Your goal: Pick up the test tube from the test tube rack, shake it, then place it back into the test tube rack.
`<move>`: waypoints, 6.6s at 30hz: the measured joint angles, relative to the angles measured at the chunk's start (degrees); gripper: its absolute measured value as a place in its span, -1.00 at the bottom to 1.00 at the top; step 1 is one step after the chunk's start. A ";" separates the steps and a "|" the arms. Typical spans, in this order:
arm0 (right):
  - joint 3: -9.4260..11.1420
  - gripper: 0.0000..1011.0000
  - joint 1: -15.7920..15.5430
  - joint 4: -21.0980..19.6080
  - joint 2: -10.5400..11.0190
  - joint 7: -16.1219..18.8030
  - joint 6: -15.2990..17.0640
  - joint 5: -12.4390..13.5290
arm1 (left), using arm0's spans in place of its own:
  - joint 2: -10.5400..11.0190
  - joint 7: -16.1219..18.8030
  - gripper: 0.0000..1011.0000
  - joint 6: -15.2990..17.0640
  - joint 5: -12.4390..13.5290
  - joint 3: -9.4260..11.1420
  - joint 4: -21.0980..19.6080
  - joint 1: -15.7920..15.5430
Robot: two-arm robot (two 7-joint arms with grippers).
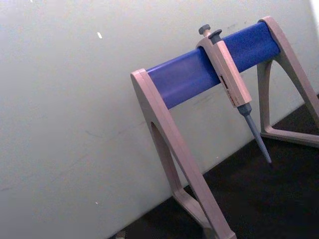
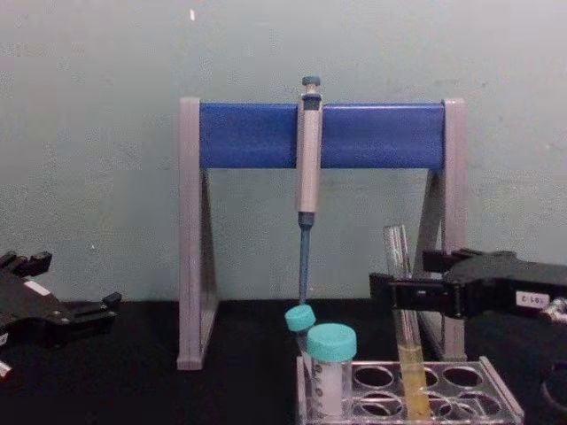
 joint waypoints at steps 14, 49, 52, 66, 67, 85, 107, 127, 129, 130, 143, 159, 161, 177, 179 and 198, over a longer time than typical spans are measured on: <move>-0.41 0.98 0.33 0.56 -0.05 0.63 0.26 0.38 | 0.00 0.00 0.98 0.00 0.00 0.00 0.00 0.00; -0.34 0.68 0.28 0.56 0.01 0.72 -0.12 0.49 | 0.00 0.00 0.98 0.00 0.00 0.00 0.00 0.00; -0.34 0.50 0.28 0.56 0.01 0.72 -0.11 0.49 | 0.00 0.00 0.98 0.00 0.00 0.00 0.00 0.00; -0.34 -0.34 0.28 0.56 0.01 0.73 -0.08 0.49 | 0.00 0.00 0.98 0.00 0.00 0.00 0.00 0.00; -0.34 -0.46 0.28 0.56 0.01 0.73 -0.08 0.49 | 0.00 0.00 0.98 0.00 0.00 0.00 0.00 0.00; -0.34 -0.55 0.28 0.56 0.01 0.73 -0.09 0.52 | 0.00 0.00 0.98 0.00 0.00 0.00 0.00 0.00; 4.98 -0.55 -3.26 -4.90 1.56 3.24 -7.56 8.79 | 0.00 0.00 0.98 0.00 0.00 0.00 0.00 0.00; 8.02 -0.55 -5.47 -6.70 0.72 1.97 -17.05 6.59 | 0.00 0.00 0.98 0.00 0.00 0.00 0.00 0.00; 8.08 -0.55 -5.50 -6.67 0.60 2.00 -17.13 6.34 | 0.00 0.00 0.98 0.00 0.00 0.00 0.00 0.00; 8.10 -0.55 -5.51 -6.64 0.57 2.01 -17.14 6.29 | 0.00 0.00 0.98 0.00 0.00 0.00 0.00 0.00; 7.60 -0.55 -5.13 -5.66 0.27 5.35 -17.65 7.13 | 0.00 0.00 0.98 0.00 0.00 0.00 0.00 0.00; 5.05 -0.55 -3.66 -4.36 6.64 16.47 -13.42 14.29 | 0.00 0.00 0.98 0.00 0.00 0.00 0.00 0.00; 5.04 -0.55 -4.02 -4.78 7.95 16.04 -13.48 13.81 | 0.00 0.00 0.98 0.00 0.00 0.00 0.00 0.00; 5.88 -0.55 -3.91 -5.56 7.53 4.15 -16.32 2.46 | 0.00 0.00 0.98 0.00 0.00 0.00 0.00 0.00; 5.95 -0.55 -3.57 -5.12 6.32 3.14 -16.27 1.82 | 0.00 0.00 0.98 0.00 0.00 0.00 0.00 0.00; 5.79 -0.55 -1.79 -2.76 1.35 10.19 -12.91 10.79 | 0.00 0.00 0.98 0.00 0.00 0.00 0.00 0.00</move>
